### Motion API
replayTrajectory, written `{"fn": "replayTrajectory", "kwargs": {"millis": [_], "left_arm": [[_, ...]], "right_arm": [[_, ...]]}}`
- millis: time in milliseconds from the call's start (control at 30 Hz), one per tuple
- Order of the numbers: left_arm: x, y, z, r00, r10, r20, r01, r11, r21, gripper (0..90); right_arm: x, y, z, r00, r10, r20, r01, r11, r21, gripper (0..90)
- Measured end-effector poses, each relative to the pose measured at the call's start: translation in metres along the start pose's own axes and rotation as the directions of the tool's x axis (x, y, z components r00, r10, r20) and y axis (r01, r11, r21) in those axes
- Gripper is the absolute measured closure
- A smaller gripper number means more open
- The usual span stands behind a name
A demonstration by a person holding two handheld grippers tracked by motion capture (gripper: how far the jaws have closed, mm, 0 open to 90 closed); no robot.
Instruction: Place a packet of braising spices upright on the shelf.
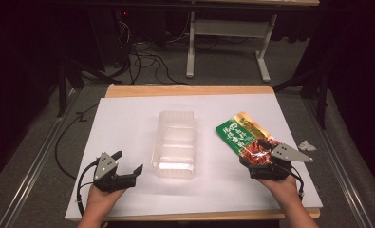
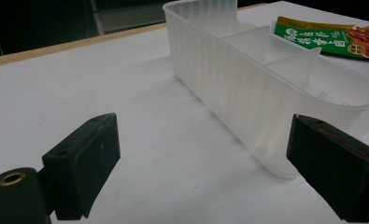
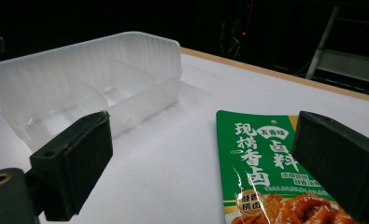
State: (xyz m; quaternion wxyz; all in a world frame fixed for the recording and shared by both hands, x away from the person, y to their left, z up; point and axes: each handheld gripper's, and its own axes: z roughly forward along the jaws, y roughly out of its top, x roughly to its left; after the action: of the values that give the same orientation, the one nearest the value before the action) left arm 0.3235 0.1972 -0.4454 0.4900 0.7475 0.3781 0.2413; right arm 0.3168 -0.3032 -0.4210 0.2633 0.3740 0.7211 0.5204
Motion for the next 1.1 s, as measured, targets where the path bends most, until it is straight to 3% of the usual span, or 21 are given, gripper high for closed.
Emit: {"fn": "replayTrajectory", "kwargs": {"millis": [333, 633, 767, 933, 1033, 1100], "left_arm": [[0.000, -0.001, -0.001, 1.0000, -0.002, 0.004, 0.002, 1.0000, -0.001, 9.8], [0.001, -0.001, 0.000, 1.0000, 0.000, 0.005, 0.000, 1.0000, 0.002, 9.7], [0.002, -0.001, -0.001, 1.0000, -0.005, 0.004, 0.005, 1.0000, 0.000, 8.4], [0.001, -0.001, 0.000, 1.0000, -0.003, 0.003, 0.003, 1.0000, -0.001, 8.0], [0.001, -0.001, 0.000, 1.0000, 0.000, 0.004, 0.000, 1.0000, 0.003, 8.0], [0.001, -0.001, 0.000, 1.0000, -0.001, 0.004, 0.001, 1.0000, 0.002, 8.0]], "right_arm": [[0.001, -0.001, 0.000, 1.0000, -0.006, -0.002, 0.006, 1.000, 0.010, 5.8], [-0.010, -0.003, -0.001, 0.9995, 0.023, 0.022, -0.024, 1.000, 0.006, 6.2], [-0.027, -0.006, -0.002, 0.9970, 0.050, 0.059, -0.051, 0.998, 0.025, 5.7], [-0.054, -0.013, -0.004, 0.9872, 0.105, 0.120, -0.113, 0.992, 0.055, 6.8], [-0.069, -0.018, -0.007, 0.9772, 0.149, 0.152, -0.161, 0.984, 0.071, 9.1], [-0.085, -0.025, -0.009, 0.9650, 0.192, 0.178, -0.210, 0.974, 0.087, 13.2]]}}
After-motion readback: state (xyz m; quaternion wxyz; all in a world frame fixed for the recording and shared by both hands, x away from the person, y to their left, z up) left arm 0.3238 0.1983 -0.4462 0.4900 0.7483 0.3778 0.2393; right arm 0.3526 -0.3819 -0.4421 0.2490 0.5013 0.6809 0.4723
